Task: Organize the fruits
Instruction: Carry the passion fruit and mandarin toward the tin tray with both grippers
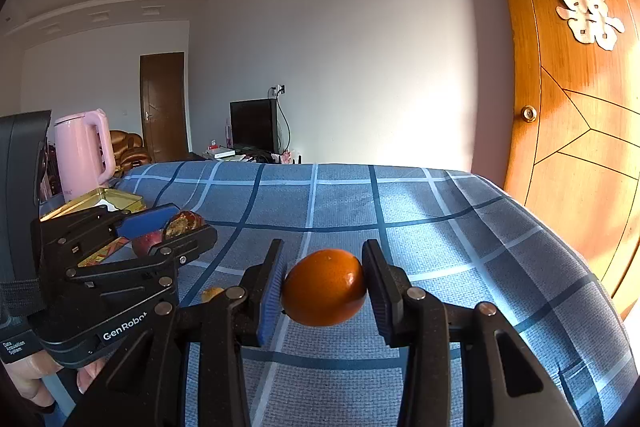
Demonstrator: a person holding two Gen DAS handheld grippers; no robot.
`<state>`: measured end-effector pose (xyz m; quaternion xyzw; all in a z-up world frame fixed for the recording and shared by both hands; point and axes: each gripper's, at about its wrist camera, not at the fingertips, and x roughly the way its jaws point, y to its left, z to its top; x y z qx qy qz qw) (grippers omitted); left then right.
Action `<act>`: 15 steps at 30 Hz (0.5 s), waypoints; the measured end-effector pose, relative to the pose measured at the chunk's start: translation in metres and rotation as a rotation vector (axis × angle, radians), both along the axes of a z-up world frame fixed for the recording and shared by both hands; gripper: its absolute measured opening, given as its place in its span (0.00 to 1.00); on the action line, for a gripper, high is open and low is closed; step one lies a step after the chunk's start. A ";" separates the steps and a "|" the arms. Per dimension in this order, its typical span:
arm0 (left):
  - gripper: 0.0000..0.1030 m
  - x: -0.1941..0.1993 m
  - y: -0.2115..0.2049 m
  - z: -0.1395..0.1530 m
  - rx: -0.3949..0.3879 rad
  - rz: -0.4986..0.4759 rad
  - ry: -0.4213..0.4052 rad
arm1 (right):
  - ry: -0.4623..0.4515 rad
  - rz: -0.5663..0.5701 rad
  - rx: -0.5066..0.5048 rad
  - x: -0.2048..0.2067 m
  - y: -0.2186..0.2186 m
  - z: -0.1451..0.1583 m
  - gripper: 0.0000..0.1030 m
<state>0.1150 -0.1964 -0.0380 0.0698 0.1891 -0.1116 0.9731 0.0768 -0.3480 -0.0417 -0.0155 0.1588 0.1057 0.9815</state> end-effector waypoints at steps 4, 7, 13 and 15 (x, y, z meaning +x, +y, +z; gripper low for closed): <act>0.43 -0.002 0.002 0.001 -0.009 0.005 -0.002 | -0.014 0.001 -0.003 -0.003 0.000 0.001 0.40; 0.43 -0.002 0.003 0.001 -0.013 0.006 -0.002 | -0.022 0.006 -0.004 -0.004 0.001 0.001 0.40; 0.43 -0.003 0.006 0.001 -0.020 0.010 0.000 | -0.026 0.016 -0.008 -0.005 0.004 0.001 0.40; 0.43 -0.003 0.008 0.001 -0.027 0.011 0.005 | -0.028 0.020 -0.009 -0.006 0.006 0.001 0.40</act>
